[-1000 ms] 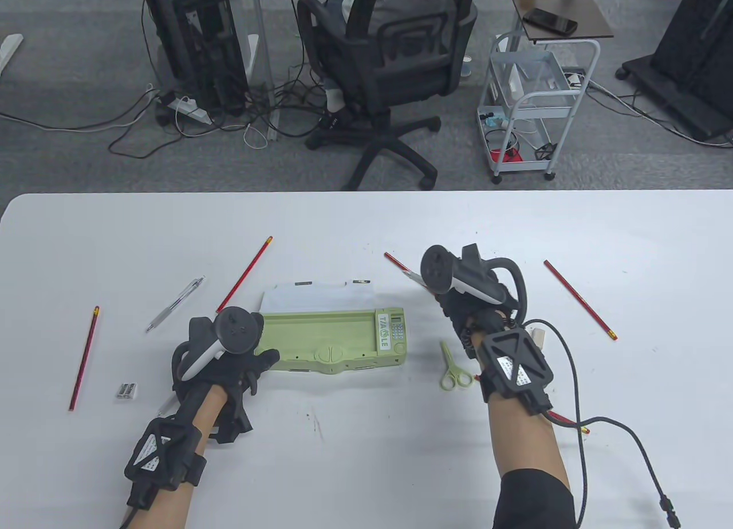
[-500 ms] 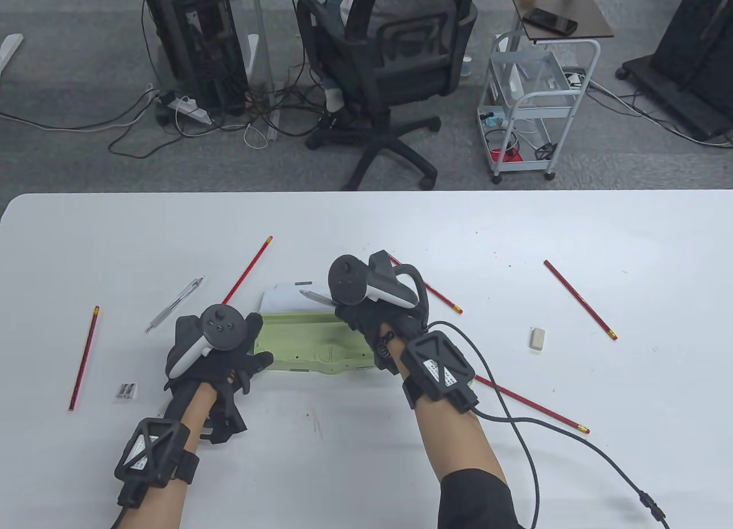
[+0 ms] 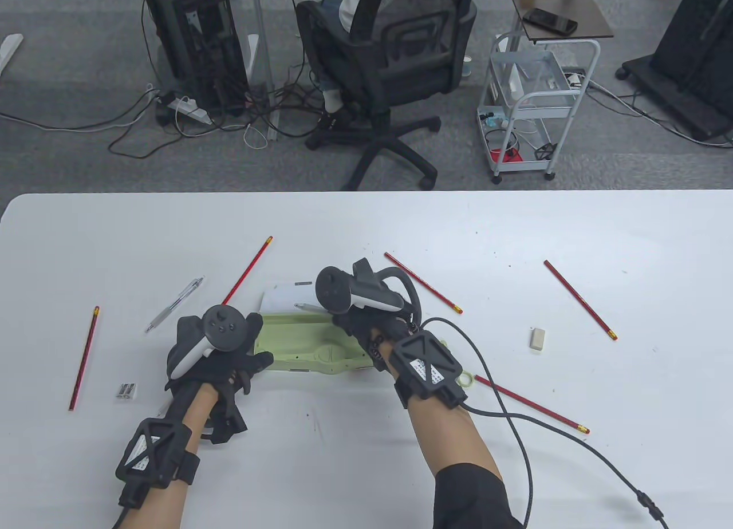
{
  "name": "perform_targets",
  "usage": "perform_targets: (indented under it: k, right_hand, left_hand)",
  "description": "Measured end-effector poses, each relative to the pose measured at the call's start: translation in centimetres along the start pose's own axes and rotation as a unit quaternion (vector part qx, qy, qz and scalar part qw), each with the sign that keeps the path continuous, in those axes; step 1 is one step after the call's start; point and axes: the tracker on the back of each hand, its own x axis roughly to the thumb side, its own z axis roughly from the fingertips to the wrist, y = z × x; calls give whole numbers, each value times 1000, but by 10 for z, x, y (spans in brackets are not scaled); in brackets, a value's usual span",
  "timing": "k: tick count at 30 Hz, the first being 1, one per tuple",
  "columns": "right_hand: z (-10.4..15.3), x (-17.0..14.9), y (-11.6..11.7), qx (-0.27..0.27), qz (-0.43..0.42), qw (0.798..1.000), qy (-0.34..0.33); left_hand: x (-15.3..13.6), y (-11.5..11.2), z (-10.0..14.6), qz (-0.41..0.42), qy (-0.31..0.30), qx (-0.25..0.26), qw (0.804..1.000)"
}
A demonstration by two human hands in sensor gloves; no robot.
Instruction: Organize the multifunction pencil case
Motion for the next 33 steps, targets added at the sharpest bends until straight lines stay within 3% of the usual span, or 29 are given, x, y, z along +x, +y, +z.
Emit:
perform_targets:
  k: [9,33]
  right_hand:
    - [-4,5,10,4,28,1000,-9]
    - [-4,7,8,13,40,999,-9]
  left_hand:
    - [1,0,0,0,0,-1,1000]
    - [1,-1,0,-4,1,0,1000]
